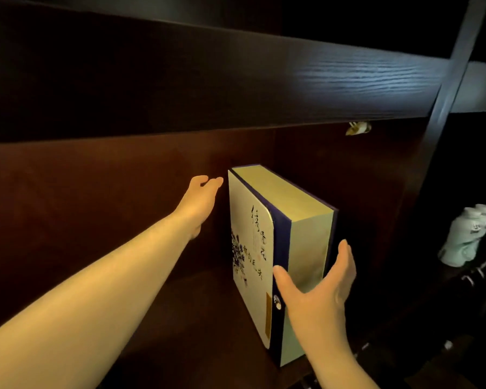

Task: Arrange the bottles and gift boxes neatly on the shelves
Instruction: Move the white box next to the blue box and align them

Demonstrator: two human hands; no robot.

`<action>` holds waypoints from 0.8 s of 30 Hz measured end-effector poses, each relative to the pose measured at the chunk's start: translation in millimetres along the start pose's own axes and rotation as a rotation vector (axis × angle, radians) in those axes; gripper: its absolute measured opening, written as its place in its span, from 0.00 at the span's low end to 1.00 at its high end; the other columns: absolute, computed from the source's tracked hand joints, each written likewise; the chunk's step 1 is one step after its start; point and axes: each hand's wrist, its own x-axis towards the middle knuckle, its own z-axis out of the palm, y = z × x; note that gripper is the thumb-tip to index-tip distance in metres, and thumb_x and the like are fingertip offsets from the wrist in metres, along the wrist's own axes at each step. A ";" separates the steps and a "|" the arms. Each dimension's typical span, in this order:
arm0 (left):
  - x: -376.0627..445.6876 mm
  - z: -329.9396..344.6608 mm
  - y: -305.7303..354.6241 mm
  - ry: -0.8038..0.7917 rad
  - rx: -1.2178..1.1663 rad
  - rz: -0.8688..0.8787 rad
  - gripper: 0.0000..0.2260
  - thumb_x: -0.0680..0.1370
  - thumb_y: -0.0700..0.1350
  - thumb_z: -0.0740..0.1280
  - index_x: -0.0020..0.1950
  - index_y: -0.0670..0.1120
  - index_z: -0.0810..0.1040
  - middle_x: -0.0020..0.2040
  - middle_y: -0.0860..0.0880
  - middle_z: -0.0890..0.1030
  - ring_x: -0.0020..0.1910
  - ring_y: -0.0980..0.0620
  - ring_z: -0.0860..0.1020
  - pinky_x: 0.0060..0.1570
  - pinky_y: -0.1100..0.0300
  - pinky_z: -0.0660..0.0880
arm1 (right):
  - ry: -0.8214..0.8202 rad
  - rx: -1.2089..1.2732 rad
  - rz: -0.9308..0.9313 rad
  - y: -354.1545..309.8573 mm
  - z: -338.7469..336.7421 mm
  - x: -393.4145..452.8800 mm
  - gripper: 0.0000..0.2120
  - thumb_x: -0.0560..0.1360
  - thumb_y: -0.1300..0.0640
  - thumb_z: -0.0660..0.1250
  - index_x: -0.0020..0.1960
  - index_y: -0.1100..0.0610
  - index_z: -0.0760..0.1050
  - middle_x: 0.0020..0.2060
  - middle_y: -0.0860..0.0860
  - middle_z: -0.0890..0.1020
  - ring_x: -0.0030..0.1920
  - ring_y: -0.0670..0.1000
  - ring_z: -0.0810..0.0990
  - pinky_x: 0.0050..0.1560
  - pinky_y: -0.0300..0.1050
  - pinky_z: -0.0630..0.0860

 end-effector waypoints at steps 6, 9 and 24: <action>49.3 41.4 -11.3 -0.023 -0.136 -0.117 0.33 0.77 0.65 0.61 0.79 0.55 0.59 0.78 0.49 0.65 0.75 0.43 0.64 0.70 0.41 0.61 | -0.003 0.007 0.057 23.1 20.8 6.9 0.63 0.62 0.40 0.81 0.77 0.34 0.37 0.74 0.35 0.54 0.79 0.54 0.57 0.71 0.65 0.68; 61.5 57.4 -13.8 -0.053 -0.157 -0.142 0.32 0.79 0.65 0.59 0.79 0.52 0.61 0.77 0.47 0.67 0.74 0.44 0.65 0.70 0.42 0.61 | 0.003 -0.020 0.084 29.0 25.6 10.2 0.62 0.63 0.41 0.81 0.77 0.34 0.36 0.73 0.36 0.55 0.78 0.55 0.58 0.70 0.68 0.69; 6.4 -36.5 -14.4 -0.053 0.093 0.040 0.14 0.79 0.56 0.67 0.58 0.49 0.71 0.60 0.48 0.76 0.60 0.48 0.75 0.61 0.46 0.74 | -0.290 0.233 0.090 36.3 -7.8 37.6 0.54 0.60 0.31 0.71 0.77 0.26 0.41 0.72 0.26 0.56 0.75 0.45 0.63 0.69 0.58 0.73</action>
